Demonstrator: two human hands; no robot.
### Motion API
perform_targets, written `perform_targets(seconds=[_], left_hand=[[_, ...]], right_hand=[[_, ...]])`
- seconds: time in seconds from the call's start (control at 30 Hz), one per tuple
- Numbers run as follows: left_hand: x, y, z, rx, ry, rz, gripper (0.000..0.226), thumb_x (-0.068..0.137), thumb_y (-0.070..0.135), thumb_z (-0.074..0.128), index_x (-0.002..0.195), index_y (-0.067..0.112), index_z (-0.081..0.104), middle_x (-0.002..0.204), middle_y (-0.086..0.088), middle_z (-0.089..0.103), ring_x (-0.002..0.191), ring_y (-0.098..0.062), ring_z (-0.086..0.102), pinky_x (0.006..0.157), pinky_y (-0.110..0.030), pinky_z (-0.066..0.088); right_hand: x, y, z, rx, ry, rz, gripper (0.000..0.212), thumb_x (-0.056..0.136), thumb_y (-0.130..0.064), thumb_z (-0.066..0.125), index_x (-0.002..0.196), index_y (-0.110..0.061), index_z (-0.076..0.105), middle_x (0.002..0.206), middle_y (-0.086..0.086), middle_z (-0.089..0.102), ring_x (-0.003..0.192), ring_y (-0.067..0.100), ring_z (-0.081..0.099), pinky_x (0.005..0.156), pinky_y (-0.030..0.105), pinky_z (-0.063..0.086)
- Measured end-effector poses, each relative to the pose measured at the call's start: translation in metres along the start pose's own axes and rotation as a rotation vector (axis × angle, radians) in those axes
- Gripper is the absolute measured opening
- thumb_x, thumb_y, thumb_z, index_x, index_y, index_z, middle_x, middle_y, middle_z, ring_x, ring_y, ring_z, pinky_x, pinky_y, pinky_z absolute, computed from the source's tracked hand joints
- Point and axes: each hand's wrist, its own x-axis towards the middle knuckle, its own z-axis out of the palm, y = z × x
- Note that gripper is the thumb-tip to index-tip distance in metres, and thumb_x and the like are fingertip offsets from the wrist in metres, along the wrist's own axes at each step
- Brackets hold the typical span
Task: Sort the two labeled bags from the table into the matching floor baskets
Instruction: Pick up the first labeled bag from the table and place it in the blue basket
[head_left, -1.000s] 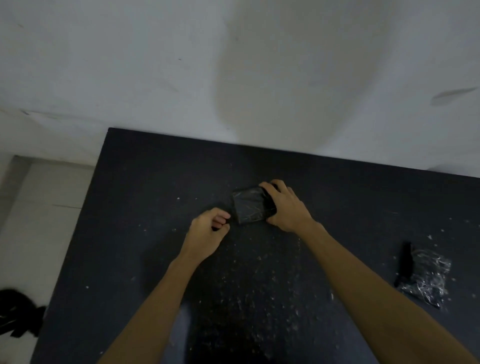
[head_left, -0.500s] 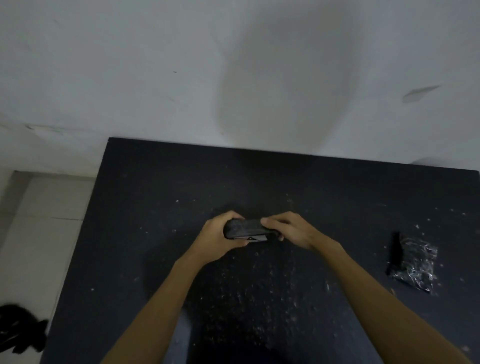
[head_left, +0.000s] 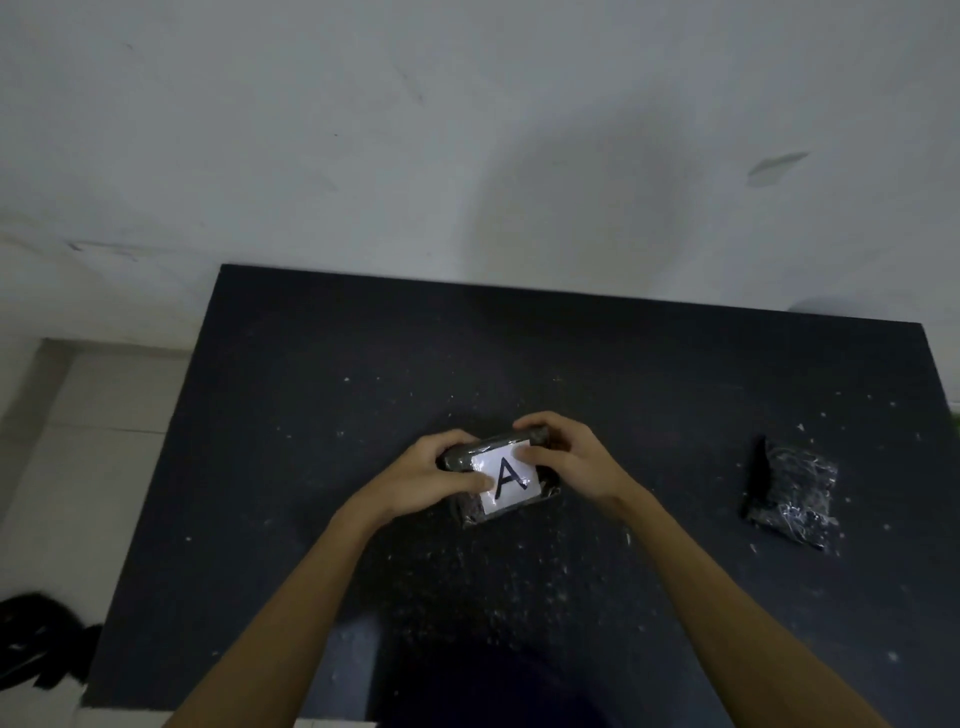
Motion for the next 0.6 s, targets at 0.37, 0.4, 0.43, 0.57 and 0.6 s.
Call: perform_targets(seconds=[0.37, 0.4, 0.43, 0.57, 0.6], left_hand=[[-0.029, 0.002, 0.086, -0.347, 0.228, -0.062, 0.039, 0.091, 0.025, 0.073, 0.128, 0.023, 0.058, 0.121, -0.004, 0.073, 0.108, -0.019, 0.074, 0.098, -0.043, 0.058], [-0.03, 0.004, 0.098, -0.359, 0.235, -0.065, 0.038, 0.091, 0.024, 0.073, 0.126, 0.022, 0.06, 0.121, -0.004, 0.074, 0.106, -0.019, 0.075, 0.097, -0.043, 0.059], [-0.031, 0.006, 0.11, -0.372, 0.243, -0.068, 0.036, 0.091, 0.024, 0.073, 0.125, 0.021, 0.062, 0.12, -0.005, 0.075, 0.105, -0.019, 0.075, 0.095, -0.041, 0.06], [-0.031, 0.016, 0.164, -0.363, 0.252, -0.056, 0.036, 0.09, 0.027, 0.073, 0.124, 0.02, 0.064, 0.117, -0.003, 0.076, 0.107, -0.018, 0.074, 0.093, -0.039, 0.061], [-0.031, 0.02, 0.18, -0.359, 0.253, -0.048, 0.035, 0.09, 0.027, 0.073, 0.123, 0.02, 0.065, 0.117, -0.003, 0.076, 0.107, -0.019, 0.074, 0.093, -0.039, 0.06]], right_hand=[[-0.053, 0.038, -0.023, 0.273, 0.147, 0.087, 0.028, 0.089, -0.021, 0.075, 0.116, -0.021, 0.068, 0.115, 0.012, 0.072, 0.099, 0.027, 0.074, 0.081, 0.04, 0.062], [-0.06, 0.043, -0.028, 0.287, 0.16, 0.086, 0.028, 0.089, -0.021, 0.075, 0.116, -0.02, 0.068, 0.115, 0.012, 0.072, 0.099, 0.027, 0.074, 0.083, 0.042, 0.063], [-0.068, 0.048, -0.033, 0.303, 0.176, 0.085, 0.028, 0.089, -0.02, 0.075, 0.116, -0.02, 0.069, 0.115, 0.012, 0.072, 0.099, 0.027, 0.074, 0.085, 0.044, 0.062], [-0.109, 0.076, -0.064, 0.379, 0.242, 0.072, 0.022, 0.091, -0.019, 0.071, 0.114, -0.02, 0.07, 0.116, 0.014, 0.073, 0.104, 0.029, 0.073, 0.089, 0.045, 0.061], [-0.122, 0.084, -0.074, 0.396, 0.25, 0.061, 0.022, 0.092, -0.019, 0.07, 0.114, -0.02, 0.069, 0.117, 0.013, 0.073, 0.106, 0.028, 0.072, 0.088, 0.045, 0.061]])
